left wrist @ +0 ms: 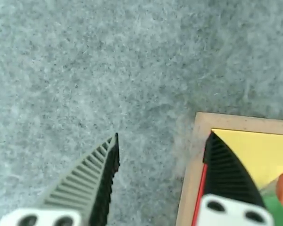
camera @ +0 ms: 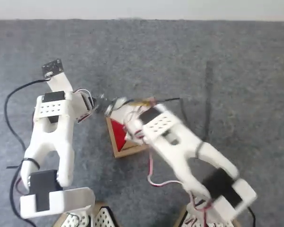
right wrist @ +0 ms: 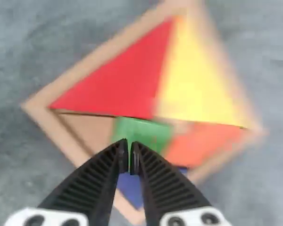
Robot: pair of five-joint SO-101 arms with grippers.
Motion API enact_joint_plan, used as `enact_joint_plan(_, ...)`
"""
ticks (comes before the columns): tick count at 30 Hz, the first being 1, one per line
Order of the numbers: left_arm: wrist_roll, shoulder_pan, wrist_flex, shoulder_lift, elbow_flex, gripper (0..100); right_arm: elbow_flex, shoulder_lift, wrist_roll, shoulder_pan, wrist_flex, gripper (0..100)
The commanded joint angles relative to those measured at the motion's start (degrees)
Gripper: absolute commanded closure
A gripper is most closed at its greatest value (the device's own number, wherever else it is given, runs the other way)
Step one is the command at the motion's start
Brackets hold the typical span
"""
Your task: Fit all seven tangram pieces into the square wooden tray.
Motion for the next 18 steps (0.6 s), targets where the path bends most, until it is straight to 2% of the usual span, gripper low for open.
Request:
enact_joint_plan(1,-0.6,0.2,-0.1,-0.7,-1.3,73,0.7,-8.0,-0.7,5.1,-1.9,99.1)
enact_joint_plan(4,-0.6,0.2,-0.1,-0.5,-1.3,73,3.6,-5.3,-2.5,7.0,-8.7,99.0)
enact_joint_plan(7,-0.6,0.2,-0.1,-0.4,-1.2,73,4.0,1.4,-0.1,7.0,-9.8,99.0)
enact_joint_plan(10,-0.6,0.2,-0.1,-0.4,-1.2,73,2.6,6.8,1.0,5.4,-8.0,99.1)
enact_joint_plan(15,-0.6,0.2,-0.1,-0.4,-1.2,73,1.5,7.3,2.5,-0.7,-3.4,99.1)
enact_joint_plan(18,-0.6,0.1,-0.1,-0.4,-1.3,73,0.0,6.1,2.6,1.2,-2.9,99.1)
